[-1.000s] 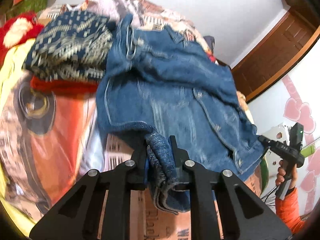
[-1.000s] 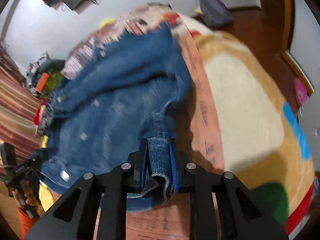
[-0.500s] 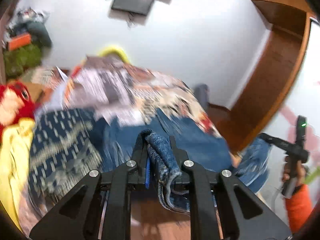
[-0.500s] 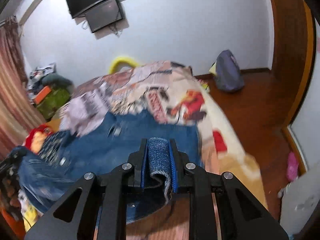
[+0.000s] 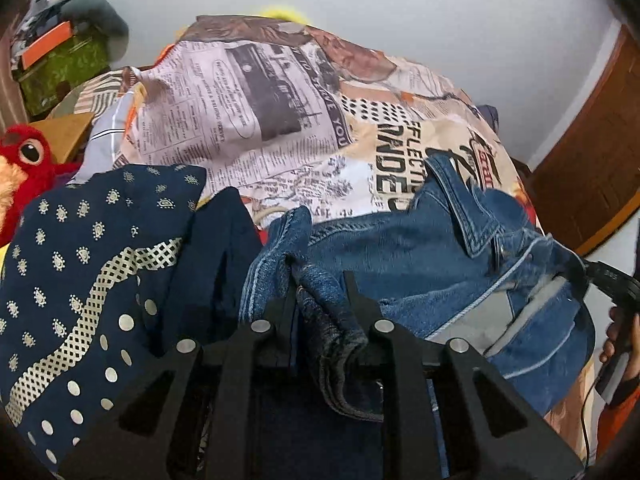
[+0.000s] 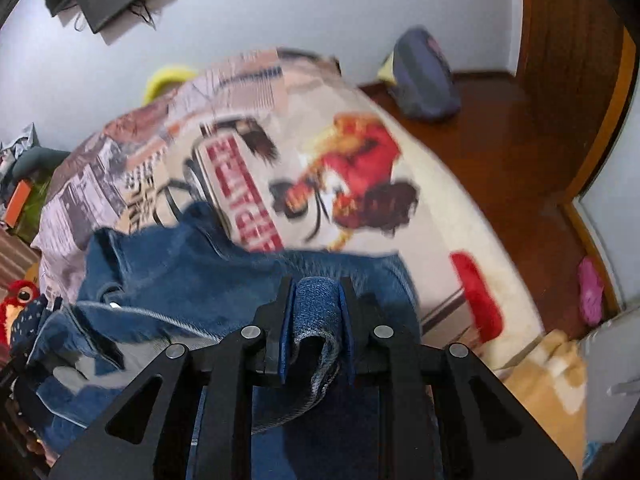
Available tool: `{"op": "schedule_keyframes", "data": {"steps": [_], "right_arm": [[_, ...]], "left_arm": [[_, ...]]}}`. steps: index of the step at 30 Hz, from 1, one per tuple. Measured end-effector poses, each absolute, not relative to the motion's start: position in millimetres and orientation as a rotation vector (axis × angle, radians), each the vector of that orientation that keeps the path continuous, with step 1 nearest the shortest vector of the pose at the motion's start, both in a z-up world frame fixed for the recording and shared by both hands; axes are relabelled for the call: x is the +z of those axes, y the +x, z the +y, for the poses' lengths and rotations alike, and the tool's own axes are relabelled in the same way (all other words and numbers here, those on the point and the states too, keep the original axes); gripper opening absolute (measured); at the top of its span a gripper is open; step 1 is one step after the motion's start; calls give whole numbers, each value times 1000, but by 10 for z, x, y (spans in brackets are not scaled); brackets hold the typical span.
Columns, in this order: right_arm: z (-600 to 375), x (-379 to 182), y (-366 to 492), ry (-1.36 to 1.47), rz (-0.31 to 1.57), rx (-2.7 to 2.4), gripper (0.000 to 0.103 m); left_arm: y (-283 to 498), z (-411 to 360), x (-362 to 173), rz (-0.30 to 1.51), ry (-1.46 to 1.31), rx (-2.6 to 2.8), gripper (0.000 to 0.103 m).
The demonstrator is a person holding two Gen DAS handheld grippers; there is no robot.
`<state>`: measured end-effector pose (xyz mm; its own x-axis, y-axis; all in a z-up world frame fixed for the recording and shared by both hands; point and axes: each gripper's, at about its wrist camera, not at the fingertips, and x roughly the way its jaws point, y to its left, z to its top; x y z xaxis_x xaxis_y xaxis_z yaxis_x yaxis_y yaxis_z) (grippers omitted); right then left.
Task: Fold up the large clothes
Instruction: 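Grasp the jacket hem with both tools and lift it, then fold the held hem over toward the collar with both tools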
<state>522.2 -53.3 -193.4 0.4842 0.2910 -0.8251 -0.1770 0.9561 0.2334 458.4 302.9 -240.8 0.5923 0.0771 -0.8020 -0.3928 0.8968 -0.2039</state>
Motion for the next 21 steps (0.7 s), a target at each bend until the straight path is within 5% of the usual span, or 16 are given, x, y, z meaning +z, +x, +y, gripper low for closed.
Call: {"op": "schedule_keyframes", "data": {"steps": [5,7,10,16,21], "right_arm": [[-659,-1785,5104,169,1008,307,23],[-662,-1646,5029,140,980,325,23],[-681,-1405,4819,66,940,394,23],[-654,-1185,4307,-38,879,477,38],[-494,-1375,3948,-113,926,567,39]], "left_arm": [[4514,2882,-2233,928,-308,257,33],[4434,2829,-2098,907,-266,263,49],[4229,2768,-1822,843,-230,257,55],[3983,2600,-1650,839,-218,195,60],[3997,2233,-1908,954,-160,80,60]]}}
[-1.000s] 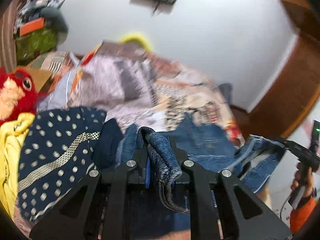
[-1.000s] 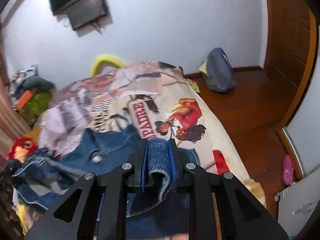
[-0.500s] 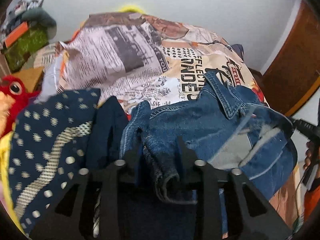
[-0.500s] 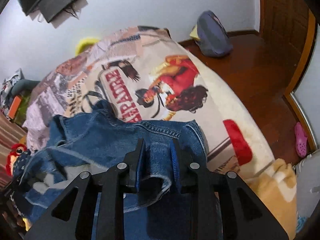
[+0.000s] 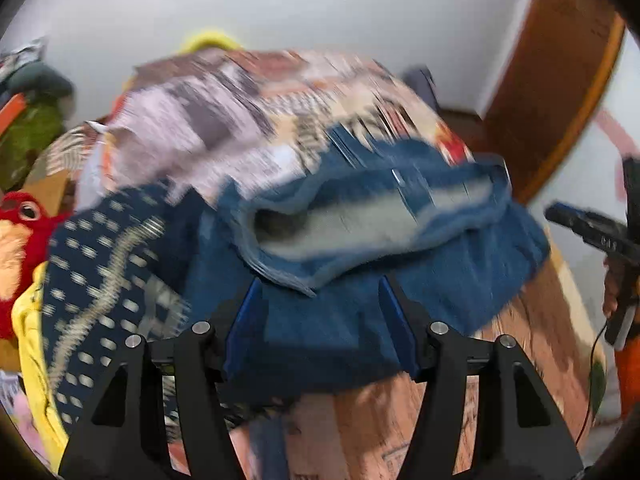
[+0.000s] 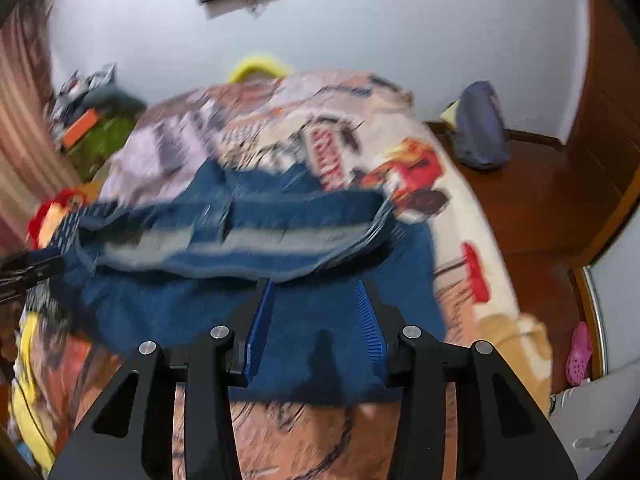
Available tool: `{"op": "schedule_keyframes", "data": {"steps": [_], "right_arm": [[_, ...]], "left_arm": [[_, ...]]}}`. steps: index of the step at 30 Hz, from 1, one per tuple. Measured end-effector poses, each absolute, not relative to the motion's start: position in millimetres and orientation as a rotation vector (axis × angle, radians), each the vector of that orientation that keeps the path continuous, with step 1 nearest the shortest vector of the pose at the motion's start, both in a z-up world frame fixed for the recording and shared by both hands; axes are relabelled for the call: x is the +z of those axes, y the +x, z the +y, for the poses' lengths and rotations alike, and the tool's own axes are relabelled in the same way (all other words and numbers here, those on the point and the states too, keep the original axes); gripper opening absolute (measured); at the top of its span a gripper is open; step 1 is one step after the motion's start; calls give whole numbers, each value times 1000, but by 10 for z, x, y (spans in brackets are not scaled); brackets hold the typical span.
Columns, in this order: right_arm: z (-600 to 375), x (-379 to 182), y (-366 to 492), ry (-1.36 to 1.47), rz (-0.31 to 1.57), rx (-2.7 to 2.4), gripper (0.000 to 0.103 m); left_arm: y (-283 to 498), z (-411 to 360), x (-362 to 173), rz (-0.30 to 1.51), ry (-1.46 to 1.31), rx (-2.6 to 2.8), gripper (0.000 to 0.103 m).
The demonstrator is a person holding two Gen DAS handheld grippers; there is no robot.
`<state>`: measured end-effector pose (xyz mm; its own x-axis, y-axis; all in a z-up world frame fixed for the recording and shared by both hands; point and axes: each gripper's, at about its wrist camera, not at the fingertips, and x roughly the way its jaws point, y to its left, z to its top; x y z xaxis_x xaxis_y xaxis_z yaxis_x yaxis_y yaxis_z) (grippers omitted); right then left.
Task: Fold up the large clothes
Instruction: 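Fold the held hem over toward the collar with both tools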
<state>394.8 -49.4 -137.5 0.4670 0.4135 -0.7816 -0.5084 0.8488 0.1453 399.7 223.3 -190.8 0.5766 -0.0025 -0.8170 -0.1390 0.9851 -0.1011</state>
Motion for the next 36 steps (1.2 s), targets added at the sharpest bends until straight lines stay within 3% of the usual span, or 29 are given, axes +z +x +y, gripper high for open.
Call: {"op": "schedule_keyframes", "data": {"steps": [6,15,22,28,30,32,34,36], "right_arm": [[-161,-1834,3964,-159,1047,635,39],[384,-1993,4741,-262,1165,604,39],[414,-1665,5048,-142,996,387,39],[461,-1654,4678,-137,1001,512,39],[489,-1701,4526,-194,1000,542,43],[506,-1797,4314,-275,994,566,58],[473,-1887,4190,-341,990,568,66],[437,-2031,4058,-429,989,548,66]], "left_arm": [[4260,2011,-2333,1062,-63,58,60],[5125,2697,-2325,1126,-28,228,60],[5291,3101,-2152,1033,-113,424,60],[4930,2830,-2062,958,-155,328,60],[4832,2652,-2068,960,-148,287,60],[4700,2455,-2087,961,-138,245,60],[4577,2257,-2118,958,-128,209,67],[4478,2068,-2175,950,-132,184,73]]}}
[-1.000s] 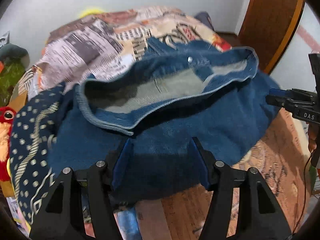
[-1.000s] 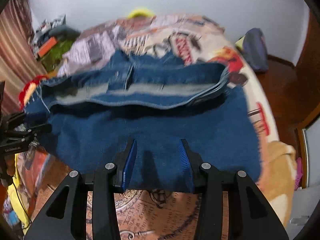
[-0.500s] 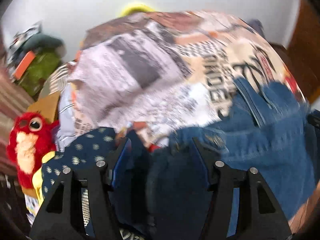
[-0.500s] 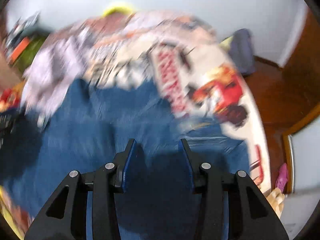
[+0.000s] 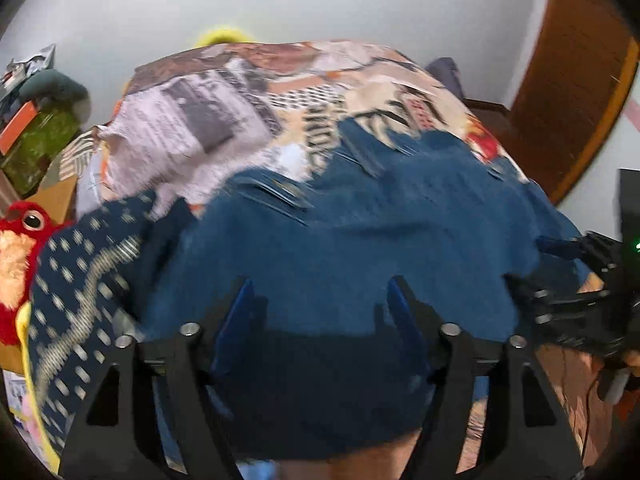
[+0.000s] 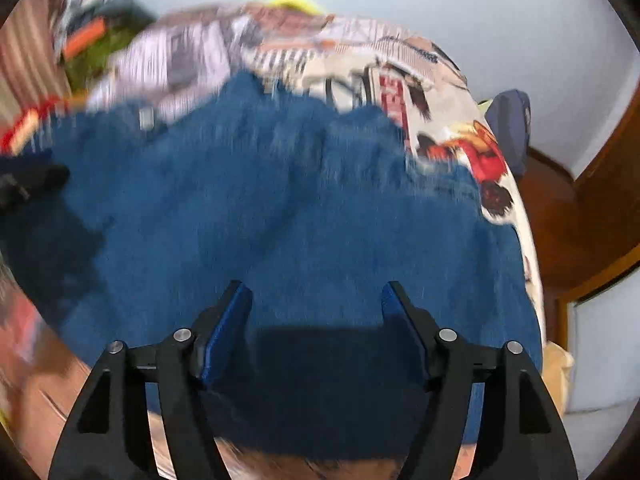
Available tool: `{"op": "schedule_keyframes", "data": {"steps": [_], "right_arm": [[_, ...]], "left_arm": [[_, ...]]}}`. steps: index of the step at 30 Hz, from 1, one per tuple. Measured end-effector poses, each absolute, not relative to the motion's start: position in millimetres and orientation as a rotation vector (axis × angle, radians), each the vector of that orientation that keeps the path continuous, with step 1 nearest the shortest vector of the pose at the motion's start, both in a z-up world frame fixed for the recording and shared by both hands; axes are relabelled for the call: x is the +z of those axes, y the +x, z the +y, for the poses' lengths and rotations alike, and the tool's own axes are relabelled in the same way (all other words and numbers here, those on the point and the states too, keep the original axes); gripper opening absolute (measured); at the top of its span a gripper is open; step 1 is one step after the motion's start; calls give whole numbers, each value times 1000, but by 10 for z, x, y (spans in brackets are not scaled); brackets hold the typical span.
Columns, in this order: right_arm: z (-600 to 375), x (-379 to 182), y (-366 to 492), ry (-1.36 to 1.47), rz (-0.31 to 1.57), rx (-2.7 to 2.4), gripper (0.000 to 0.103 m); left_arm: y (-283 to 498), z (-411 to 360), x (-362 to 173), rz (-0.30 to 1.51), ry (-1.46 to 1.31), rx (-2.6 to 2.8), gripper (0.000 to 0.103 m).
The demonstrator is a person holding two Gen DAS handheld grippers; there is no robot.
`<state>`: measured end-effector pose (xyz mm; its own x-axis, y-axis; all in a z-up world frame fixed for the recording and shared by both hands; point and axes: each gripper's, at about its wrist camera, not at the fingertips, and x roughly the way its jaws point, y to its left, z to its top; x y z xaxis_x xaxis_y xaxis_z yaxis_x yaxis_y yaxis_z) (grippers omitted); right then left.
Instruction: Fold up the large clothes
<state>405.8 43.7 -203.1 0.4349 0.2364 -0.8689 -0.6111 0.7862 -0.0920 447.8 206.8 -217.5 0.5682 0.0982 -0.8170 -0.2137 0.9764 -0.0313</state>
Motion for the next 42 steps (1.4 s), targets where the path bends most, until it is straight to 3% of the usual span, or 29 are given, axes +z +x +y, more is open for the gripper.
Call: {"op": "schedule_keyframes", "data": {"steps": [5,10,21,32,38,39,42], "right_arm": [[109,-2076,3836,-420,927,482,85],[-177,-2030,3750,-324,980,503,85],[-264,-1937,3268,-523,935,446,85],[-490,-1712,3046,-416,911,472,85],[-525,-1726,3057,-370,908,450,85],[-534,-1732,3055,-365,910,451,85],[-518,-1769,3069,-357,929,458,85]], "left_arm": [[4385,1703,-2515,984,-189,149,80],[4297,1443,-2658,963,-5,236,81],[3733,1501,-2472,934,-59,260,81],[3084,2104,-2571,911,-528,230,82],[3141,2290,-2657,848,-727,138,82],[3191,2312,-2689,850,-744,128,80],[3365,2364,-2759,871,-781,104,61]]}}
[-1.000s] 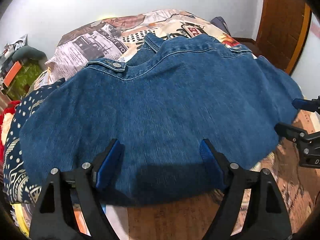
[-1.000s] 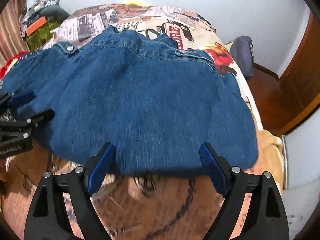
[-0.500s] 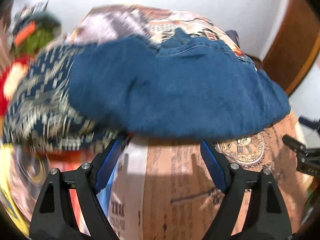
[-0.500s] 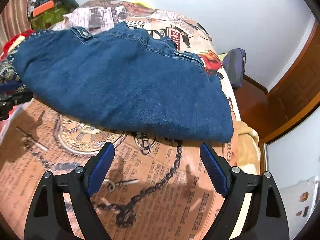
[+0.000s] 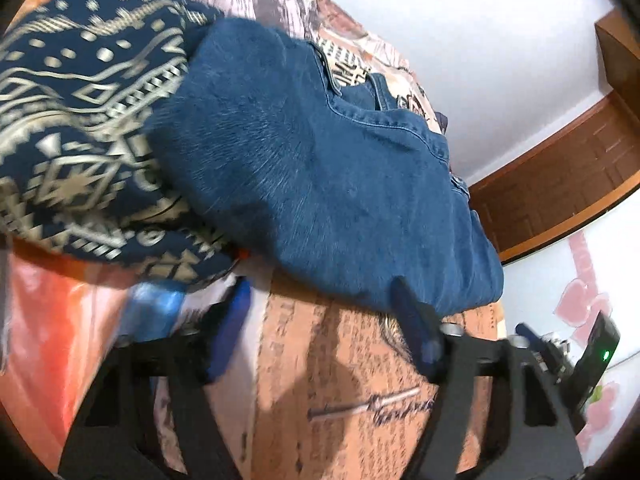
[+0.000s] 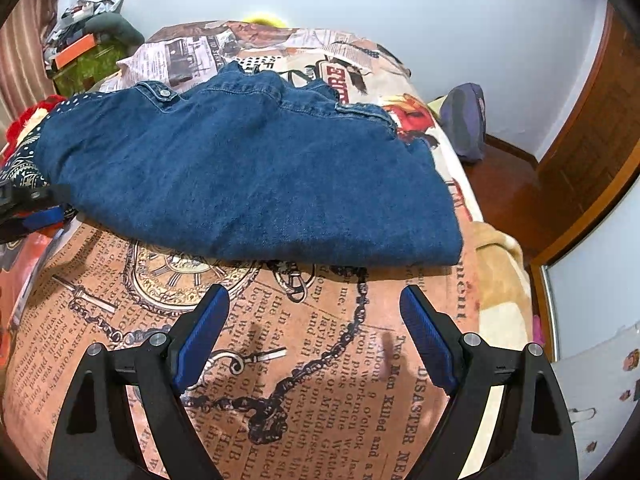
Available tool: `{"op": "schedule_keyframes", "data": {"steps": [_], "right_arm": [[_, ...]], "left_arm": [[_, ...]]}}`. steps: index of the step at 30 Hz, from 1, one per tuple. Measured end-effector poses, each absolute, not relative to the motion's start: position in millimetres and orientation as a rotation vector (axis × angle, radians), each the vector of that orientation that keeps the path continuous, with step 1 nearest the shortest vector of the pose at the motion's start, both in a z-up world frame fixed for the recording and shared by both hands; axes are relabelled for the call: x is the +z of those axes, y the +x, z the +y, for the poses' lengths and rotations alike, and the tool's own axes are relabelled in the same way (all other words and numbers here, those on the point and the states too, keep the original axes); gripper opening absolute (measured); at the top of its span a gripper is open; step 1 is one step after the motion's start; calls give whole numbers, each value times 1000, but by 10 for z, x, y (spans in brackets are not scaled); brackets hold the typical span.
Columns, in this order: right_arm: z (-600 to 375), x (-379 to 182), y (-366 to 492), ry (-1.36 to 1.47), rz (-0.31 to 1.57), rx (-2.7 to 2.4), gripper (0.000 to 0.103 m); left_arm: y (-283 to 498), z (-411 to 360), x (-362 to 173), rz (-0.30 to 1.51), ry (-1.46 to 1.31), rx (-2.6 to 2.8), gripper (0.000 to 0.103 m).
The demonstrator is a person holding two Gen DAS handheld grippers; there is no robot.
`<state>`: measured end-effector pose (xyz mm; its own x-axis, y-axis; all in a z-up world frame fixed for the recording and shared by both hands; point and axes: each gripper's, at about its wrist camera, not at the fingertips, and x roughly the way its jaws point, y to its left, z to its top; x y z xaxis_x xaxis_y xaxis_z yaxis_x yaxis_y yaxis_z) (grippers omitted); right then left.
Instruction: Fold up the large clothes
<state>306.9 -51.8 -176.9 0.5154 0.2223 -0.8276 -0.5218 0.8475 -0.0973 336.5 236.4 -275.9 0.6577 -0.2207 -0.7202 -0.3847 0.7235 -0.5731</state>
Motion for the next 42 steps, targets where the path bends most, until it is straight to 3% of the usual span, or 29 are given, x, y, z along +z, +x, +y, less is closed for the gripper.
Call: {"op": "schedule_keyframes", "data": {"steps": [11,14,16,21,28,35,42], "right_arm": [[-422,-1773,3047,-358,917,500,85],[-434,-1777,3083,-326,934,484,85],[-466,-1745,3082,-302,934,482,85],[-530,-1647,3098,-278,936,464,85],[-493,-1340,3108,-204,901,502,85],[57,-1330,3254,-80,956,657,85],[855,-1905,3276,-121,1135,792,85]], "left_arm": [[3933,2554,-2867,870,-844,195,58],[4046,2469,-2719,878,-766,249,38],[4045,2347,-2507,846,-695,233,33],[3961,1942,-1912,750,-492,200,29],[3547,1875,-1273,606,-419,149,28],[3032,2126,-1104,533,-383,251,28],[3021,2275,-1267,557,-391,317,28]]}}
